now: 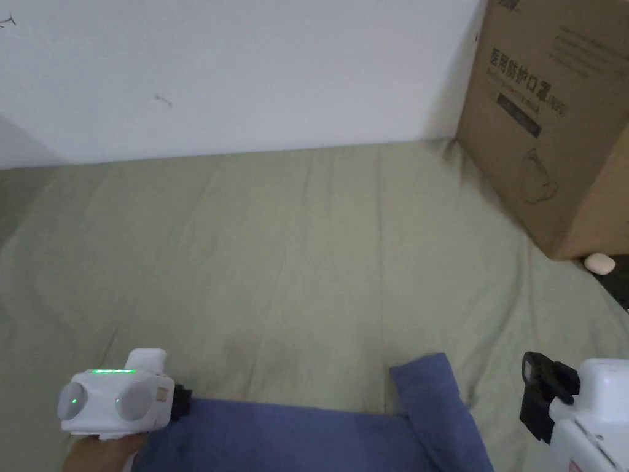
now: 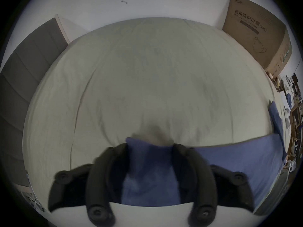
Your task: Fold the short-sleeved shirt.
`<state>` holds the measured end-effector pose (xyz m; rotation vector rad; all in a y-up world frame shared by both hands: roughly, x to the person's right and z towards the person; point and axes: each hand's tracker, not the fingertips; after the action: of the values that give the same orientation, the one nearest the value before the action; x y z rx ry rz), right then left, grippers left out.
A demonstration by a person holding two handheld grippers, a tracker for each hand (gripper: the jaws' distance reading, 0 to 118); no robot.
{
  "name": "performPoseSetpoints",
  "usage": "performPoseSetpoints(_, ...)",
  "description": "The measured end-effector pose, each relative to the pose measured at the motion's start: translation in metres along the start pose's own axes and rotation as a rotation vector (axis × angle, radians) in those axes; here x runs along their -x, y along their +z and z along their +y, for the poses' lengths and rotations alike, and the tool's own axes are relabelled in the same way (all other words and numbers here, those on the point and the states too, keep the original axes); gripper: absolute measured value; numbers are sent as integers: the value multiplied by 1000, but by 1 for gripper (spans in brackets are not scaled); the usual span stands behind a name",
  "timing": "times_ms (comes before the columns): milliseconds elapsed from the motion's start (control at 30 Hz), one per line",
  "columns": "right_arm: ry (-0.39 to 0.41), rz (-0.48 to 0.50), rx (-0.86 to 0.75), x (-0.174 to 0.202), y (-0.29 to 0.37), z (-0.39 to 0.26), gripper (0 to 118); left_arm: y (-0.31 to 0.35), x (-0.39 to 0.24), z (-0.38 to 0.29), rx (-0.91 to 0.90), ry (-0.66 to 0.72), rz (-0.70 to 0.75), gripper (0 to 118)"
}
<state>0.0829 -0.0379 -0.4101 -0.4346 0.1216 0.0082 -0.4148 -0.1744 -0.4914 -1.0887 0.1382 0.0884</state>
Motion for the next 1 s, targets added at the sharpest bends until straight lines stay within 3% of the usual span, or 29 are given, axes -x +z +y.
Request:
performPoseSetpoints(33, -7, -1, 21, -1, -2, -4, 0, 5, 0, -1, -13, -6, -46, 31)
performPoseSetpoints(67, -10, 1, 57, -2, -6, -7, 0, 9, 0, -3, -30, -14, -40, 2)
performPoseSetpoints(100, -6, 6, 108, -1, -9, -11, 11, 13, -4, -5, -47, -21, -52, 2)
performPoseSetpoints(133, -5, 13, 157, -1, -15, -16, 35, 18, -6, -6, -48, -24, -38, 2)
performPoseSetpoints(167, -11, 28, 212, -1, -22, -21, 70, 25, -8, -8, -74, -27, -49, 2)
performPoseSetpoints(200, -27, 48, 270, 0, -30, -27, 95, 35, -7, -10, -117, -20, -58, 2)
performPoseSetpoints(233, -39, 66, 317, 1, -38, -35, 107, 47, -8, -13, -150, -9, -73, 2)
performPoseSetpoints(267, -48, 77, 338, 2, -44, -42, 110, 58, -8, -15, -179, -1, -87, 2)
performPoseSetpoints(400, 20, 61, 442, 18, -69, -71, 109, 95, -9, -23, -236, -12, -116, 2)
performPoseSetpoints(533, 24, 51, 525, 28, -95, -95, 103, 111, -7, -26, -262, -18, -123, 2)
performPoseSetpoints(633, -17, 20, 550, 22, -108, -104, 84, 115, -5, -28, -271, -2, -127, 2)
performPoseSetpoints(700, -92, 57, 559, 15, -112, -106, 49, 115, -2, -32, -267, 14, -128, 2)
performPoseSetpoints(767, -89, 64, 559, 14, -111, -106, 23, 112, 0, -34, -257, 33, -127, 2)
performPoseSetpoints(867, -135, 82, 508, 10, -97, -97, 22, 113, 6, -41, -255, 60, -121, 2)
performPoseSetpoints(1000, -114, 131, 440, 5, -73, -77, 13, 125, 13, -49, -263, 100, -121, 2)
